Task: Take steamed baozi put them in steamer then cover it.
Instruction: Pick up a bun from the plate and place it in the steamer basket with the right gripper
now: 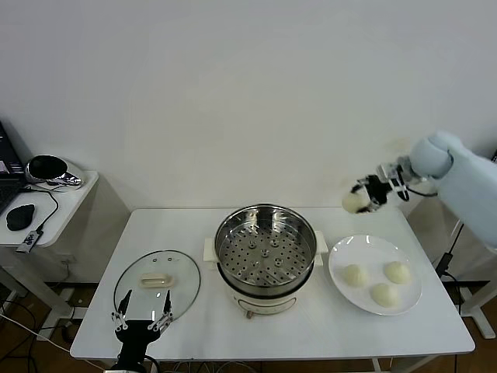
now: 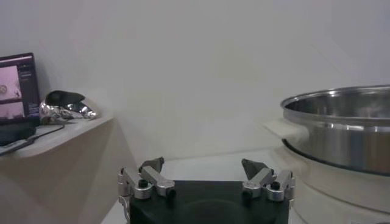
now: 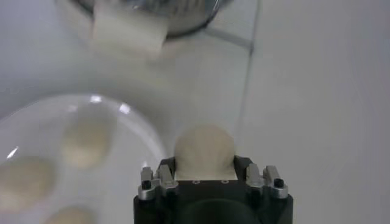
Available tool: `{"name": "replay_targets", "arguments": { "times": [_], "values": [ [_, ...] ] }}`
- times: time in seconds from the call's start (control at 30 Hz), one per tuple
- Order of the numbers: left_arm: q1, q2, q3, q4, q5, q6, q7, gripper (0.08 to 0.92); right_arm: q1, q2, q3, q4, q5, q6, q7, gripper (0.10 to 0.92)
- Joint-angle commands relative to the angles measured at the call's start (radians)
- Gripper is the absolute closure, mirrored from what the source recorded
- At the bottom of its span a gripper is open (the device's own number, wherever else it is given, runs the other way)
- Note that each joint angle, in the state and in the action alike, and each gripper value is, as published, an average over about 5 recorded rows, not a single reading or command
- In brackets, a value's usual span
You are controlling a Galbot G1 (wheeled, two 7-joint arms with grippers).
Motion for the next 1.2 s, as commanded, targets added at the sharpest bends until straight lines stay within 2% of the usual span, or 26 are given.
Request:
{"name": "replay_targets", "arguments": {
  "times": [0.03,0.23,0.5,0.8,1.2],
  "values": [
    [-0.014,-0.003,-0.001,0.008,-0.011,0.005,0.001,0.177,0.228,0.167,-0.283,0.093,0.187,0.046,0.047,0.425],
    [-0.038,-0.011,-0.012,0.013,-0.014,0.015,0.003,0.177,0.207,0.324,-0.36,0.059,0.124,0.127,0.07,0.423],
    [-0.048,-0.009,-0.038,0.013,-0.024,0.022,0.004,0.177,0.16,0.449,-0.42,-0.016,-0.033,0.299,0.102,0.423],
    [-0.053,-0.013,-0.038,0.011,-0.025,0.026,0.004,0.177,0.117,0.48,-0.427,-0.076,-0.243,0.441,0.117,0.416],
    [-0.053,-0.012,-0.039,0.006,-0.024,0.027,0.005,0.177,0.045,0.495,-0.406,-0.149,-0.377,0.516,0.16,0.414]
  ]
}}
